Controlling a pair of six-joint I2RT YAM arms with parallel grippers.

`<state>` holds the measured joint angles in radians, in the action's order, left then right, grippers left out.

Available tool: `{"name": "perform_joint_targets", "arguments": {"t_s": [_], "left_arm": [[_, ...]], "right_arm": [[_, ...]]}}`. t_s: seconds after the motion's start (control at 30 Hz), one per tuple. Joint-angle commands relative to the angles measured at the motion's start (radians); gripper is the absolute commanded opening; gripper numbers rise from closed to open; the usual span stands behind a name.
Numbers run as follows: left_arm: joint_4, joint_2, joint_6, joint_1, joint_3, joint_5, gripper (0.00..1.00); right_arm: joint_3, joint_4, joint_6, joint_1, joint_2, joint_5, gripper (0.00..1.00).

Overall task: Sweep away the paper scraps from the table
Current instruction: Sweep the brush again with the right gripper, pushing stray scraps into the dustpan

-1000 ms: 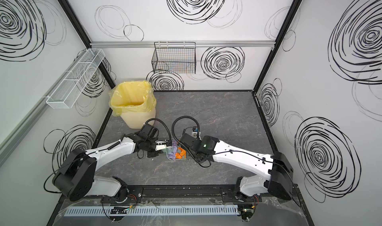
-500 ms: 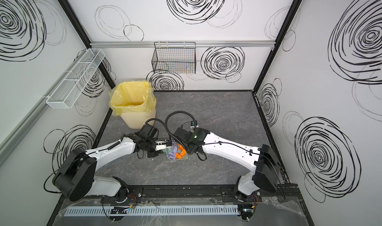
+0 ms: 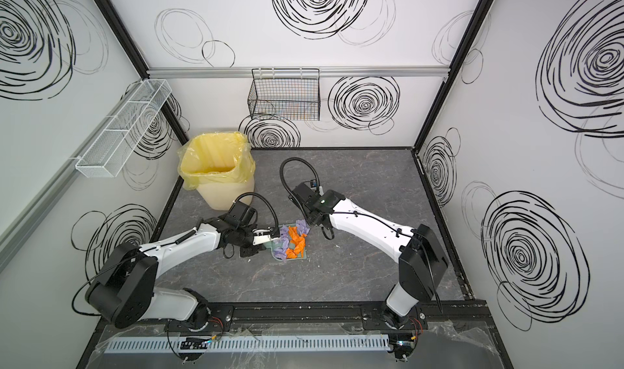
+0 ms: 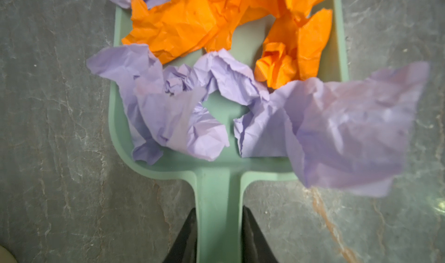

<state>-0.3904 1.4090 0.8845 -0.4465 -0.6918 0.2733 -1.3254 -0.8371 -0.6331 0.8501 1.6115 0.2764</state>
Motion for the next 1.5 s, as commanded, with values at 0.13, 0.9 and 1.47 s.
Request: {"name": "perform_joint_targets", "arguments": {"t_s": [0.13, 0.9, 1.47], "left_arm": [[0.016, 0.033, -0.012, 0.014, -0.002, 0.017, 0.00], [0.060, 0.127, -0.043, 0.023, -0.043, 0.024, 0.00], [0.084, 0.141, -0.061, 0.032, -0.054, 0.049, 0.00]], "right_arm": [[-0.023, 0.038, 0.036, 0.036, 0.060, -0.058, 0.00], [-0.024, -0.025, -0.057, 0.204, 0.000, -0.073, 0.00], [-0.073, -0.211, -0.155, 0.209, -0.050, 0.084, 0.00]]}}
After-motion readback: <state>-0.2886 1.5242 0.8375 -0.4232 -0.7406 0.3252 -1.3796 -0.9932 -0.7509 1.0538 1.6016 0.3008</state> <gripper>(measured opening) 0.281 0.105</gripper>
